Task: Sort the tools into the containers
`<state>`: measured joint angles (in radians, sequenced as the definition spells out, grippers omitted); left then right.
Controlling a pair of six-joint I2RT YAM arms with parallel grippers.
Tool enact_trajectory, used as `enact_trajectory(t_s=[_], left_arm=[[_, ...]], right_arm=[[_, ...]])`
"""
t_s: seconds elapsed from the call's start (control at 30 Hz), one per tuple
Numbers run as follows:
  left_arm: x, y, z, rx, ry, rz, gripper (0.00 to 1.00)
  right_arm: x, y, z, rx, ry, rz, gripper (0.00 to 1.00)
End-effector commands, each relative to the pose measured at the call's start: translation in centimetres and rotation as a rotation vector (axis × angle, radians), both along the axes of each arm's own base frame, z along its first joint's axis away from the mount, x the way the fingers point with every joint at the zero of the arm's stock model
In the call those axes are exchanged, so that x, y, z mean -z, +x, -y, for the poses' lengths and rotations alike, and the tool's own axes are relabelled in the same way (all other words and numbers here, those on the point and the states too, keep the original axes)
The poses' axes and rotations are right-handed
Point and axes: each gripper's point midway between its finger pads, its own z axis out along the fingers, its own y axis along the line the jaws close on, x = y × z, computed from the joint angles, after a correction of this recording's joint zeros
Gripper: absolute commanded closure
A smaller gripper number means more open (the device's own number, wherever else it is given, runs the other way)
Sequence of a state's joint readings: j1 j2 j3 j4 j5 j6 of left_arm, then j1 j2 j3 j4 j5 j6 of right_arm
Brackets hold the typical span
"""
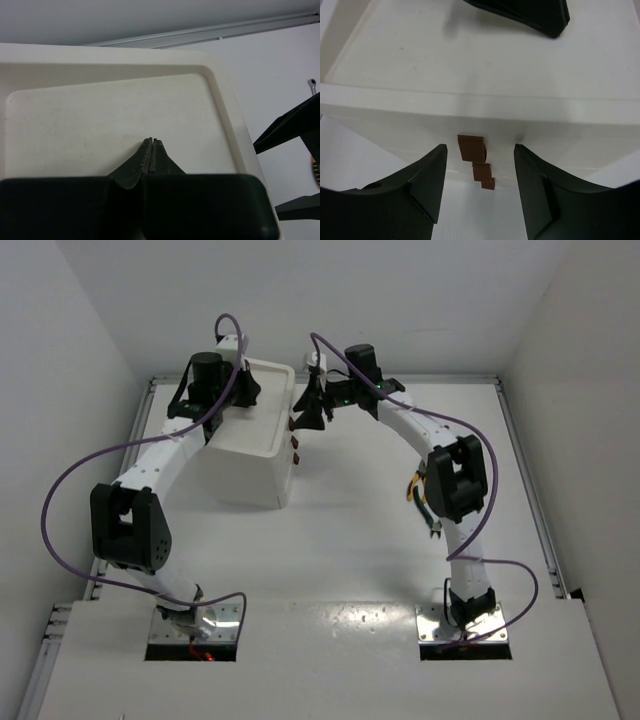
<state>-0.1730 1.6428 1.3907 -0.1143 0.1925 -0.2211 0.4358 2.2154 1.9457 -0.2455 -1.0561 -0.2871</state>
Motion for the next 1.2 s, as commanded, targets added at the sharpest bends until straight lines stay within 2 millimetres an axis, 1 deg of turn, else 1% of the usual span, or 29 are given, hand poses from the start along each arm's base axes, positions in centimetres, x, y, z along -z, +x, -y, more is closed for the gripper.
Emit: enact_trajectory(t_s=[0.0, 0.03, 0.07, 0.17, 0.2, 0.27, 0.3, 0.33, 0.37, 0.4, 0.43, 0.47, 0.5, 0.53, 0.6, 0.67, 0.73, 0.77, 0.8, 0.83, 0.87, 0.9, 0.93, 0.97, 1.0, 1.03, 1.07, 1.1, 1.17], left_arm=[[13.8, -6.7, -1.5, 0.002, 0.093, -0.508, 1.0], [13.8, -6.7, -1.5, 0.002, 0.093, -0.508, 1.0], [13.8, -6.7, -1.6, -0.005, 0.099, -0.507, 1.0], [14.1, -6.9, -1.7, -0.005, 0.1, -0.516, 1.0], [14.1, -6.9, -1.7, -0.005, 0.1, -0.516, 1.0], [14.1, -6.9, -1.7, -0.005, 0.1, -0.516, 1.0], [14.1, -6.9, -1.7, -0.005, 0.1, -0.516, 1.0], [14.1, -6.9, -1.7, -0.005, 0.1, -0.516, 1.0], [14.1, -6.9, -1.7, -0.005, 0.1, -0.516, 1.0], [14.1, -6.9, -1.7, -0.005, 0.1, -0.516, 1.0], [14.1, -6.9, -1.8, -0.013, 0.106, -0.515, 1.0], [14.1, -6.9, -1.8, -0.013, 0.106, -0.515, 1.0], [14.1, -6.9, -1.8, -0.013, 0.106, -0.515, 1.0], [14.1, -6.9, -1.8, -0.013, 0.106, -0.515, 1.0], [14.5, -7.1, -1.9, -0.013, 0.107, -0.524, 1.0], [14.5, -7.1, -1.9, -0.013, 0.107, -0.524, 1.0], [14.5, -7.1, -1.9, -0.013, 0.107, -0.524, 1.0], [14.5, -7.1, -1.9, -0.013, 0.107, -0.524, 1.0], [14.5, -7.1, -1.9, -0.013, 0.107, -0.524, 1.0], [14.9, -7.2, -1.9, -0.012, 0.109, -0.533, 1.0], [14.9, -7.3, -1.5, -0.004, 0.111, -0.533, 1.0], [14.9, -7.2, -1.6, -0.02, 0.111, -0.535, 1.0], [14.9, -7.2, -1.6, -0.026, 0.103, -0.539, 1.0], [14.9, -7.2, -1.6, -0.026, 0.102, -0.539, 1.0], [14.9, -7.2, -1.6, -0.026, 0.102, -0.539, 1.0], [14.9, -7.2, -1.6, -0.032, 0.096, -0.541, 1.0], [15.2, -7.5, -1.6, -0.032, 0.097, -0.55, 1.0], [15.2, -7.5, -1.6, -0.032, 0.097, -0.55, 1.0], [15.6, -7.5, -1.6, -0.032, 0.099, -0.559, 1.0]], right_arm=[[-0.5, 0.5, -0.7, -0.019, 0.014, 0.059, 0.43], [-0.5, 0.6, -0.6, -0.011, 0.01, 0.061, 0.43], [0.2, 0.6, -0.6, -0.011, 0.001, 0.042, 0.43], [0.2, 0.6, -0.6, -0.011, 0.001, 0.042, 0.43], [0.6, 0.6, -0.5, -0.004, -0.007, 0.036, 0.43], [0.6, 0.2, -0.9, -0.013, -0.007, 0.036, 0.43], [0.1, 0.1, -0.9, -0.01, -0.003, 0.034, 0.44], [0.1, -0.3, -1.4, -0.021, -0.003, 0.034, 0.44], [0.1, 0.0, -1.4, -0.004, -0.006, 0.03, 0.44], [0.4, -0.4, -1.7, 0.008, -0.014, 0.011, 0.46], [0.1, -0.4, -1.7, 0.022, -0.013, 0.012, 0.47], [0.3, 0.5, -1.6, 0.071, -0.021, 0.016, 0.49], [0.3, 0.0, -2.0, 0.082, -0.027, -0.013, 0.55], [0.3, 0.1, -2.0, 0.095, -0.031, -0.021, 0.57], [0.6, -0.5, -2.4, 0.091, -0.03, -0.049, 0.58], [-0.1, -1.1, -2.7, 0.085, -0.013, -0.032, 0.61], [-0.5, -1.3, -2.6, 0.088, 0.002, -0.019, 0.74], [0.1, -1.5, -2.5, 0.1, -0.002, -0.034, 0.81], [-0.9, -1.5, -2.5, 0.099, 0.019, -0.001, 0.86], [-1.0, -1.5, -2.3, 0.112, 0.02, -0.003, 1.0], [-0.4, -1.7, -2.0, 0.129, 0.004, -0.015, 1.0], [-1.6, -1.9, -1.9, 0.129, 0.023, 0.014, 1.0], [-1.8, -2.0, -1.6, 0.139, 0.023, 0.035, 1.0], [-0.7, -2.8, -1.1, 0.139, 0.012, 0.018, 1.0], [-1.2, -2.7, -0.6, 0.15, 0.027, 0.042, 1.0], [-1.3, -3.2, -0.3, 0.146, 0.025, 0.054, 1.0], [-1.5, -3.4, 0.7, 0.15, 0.014, 0.076, 1.0], [-1.1, -3.9, 1.0, 0.148, -0.006, 0.056, 1.0], [-1.3, -4.0, 2.4, 0.157, -0.01, 0.066, 1.0]])
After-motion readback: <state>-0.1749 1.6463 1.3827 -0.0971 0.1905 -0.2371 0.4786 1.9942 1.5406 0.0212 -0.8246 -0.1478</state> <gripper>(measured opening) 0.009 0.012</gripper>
